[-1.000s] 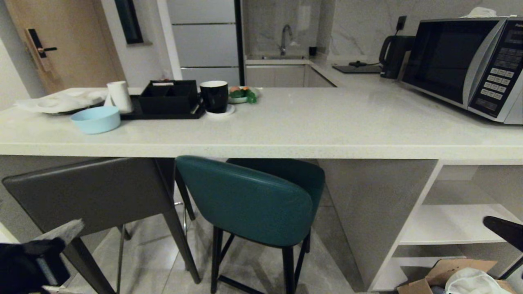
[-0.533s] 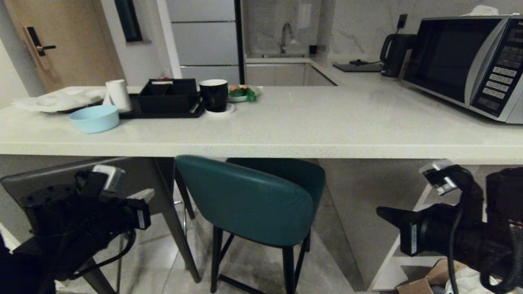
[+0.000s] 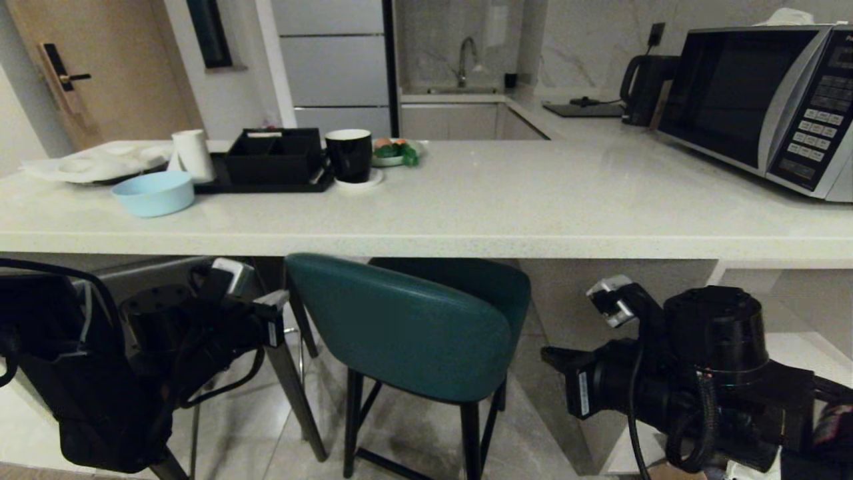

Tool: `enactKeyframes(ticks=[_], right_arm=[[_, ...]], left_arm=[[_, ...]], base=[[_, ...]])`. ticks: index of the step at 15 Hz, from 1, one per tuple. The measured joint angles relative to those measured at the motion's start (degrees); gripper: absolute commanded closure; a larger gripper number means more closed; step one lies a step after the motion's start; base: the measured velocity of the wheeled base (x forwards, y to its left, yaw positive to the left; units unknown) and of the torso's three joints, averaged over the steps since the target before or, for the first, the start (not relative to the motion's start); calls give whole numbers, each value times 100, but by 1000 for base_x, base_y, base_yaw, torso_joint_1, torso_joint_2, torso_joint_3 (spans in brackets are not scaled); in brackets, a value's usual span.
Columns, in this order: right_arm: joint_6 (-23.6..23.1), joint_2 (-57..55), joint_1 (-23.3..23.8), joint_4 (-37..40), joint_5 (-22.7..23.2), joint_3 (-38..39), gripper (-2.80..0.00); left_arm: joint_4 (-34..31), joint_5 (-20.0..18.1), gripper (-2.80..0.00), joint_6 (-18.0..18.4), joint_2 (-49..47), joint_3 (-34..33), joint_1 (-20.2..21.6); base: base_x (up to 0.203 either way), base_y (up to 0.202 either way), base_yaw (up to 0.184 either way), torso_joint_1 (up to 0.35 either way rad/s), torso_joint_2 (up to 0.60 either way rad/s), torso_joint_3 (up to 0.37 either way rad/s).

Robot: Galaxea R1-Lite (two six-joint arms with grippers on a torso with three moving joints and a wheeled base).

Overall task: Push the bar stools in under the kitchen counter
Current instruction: Pull the blue chair out from under the dining table

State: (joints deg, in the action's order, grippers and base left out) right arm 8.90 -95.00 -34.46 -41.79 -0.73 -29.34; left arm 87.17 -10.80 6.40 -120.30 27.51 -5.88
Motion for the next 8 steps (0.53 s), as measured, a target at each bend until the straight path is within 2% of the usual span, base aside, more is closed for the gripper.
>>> enactKeyframes(ticks=[3,8], right_arm=[[-2,-192,-95,-10,-5,-137,0],[-20,-365,-283,-7,-48,-146,0]], left_arm=[[-2,-64,0,68,-216,186,70],[-145,-146,0,230,-670,996,142]], base=[[0,0,0,0,0,0],[0,0,0,0,0,0]])
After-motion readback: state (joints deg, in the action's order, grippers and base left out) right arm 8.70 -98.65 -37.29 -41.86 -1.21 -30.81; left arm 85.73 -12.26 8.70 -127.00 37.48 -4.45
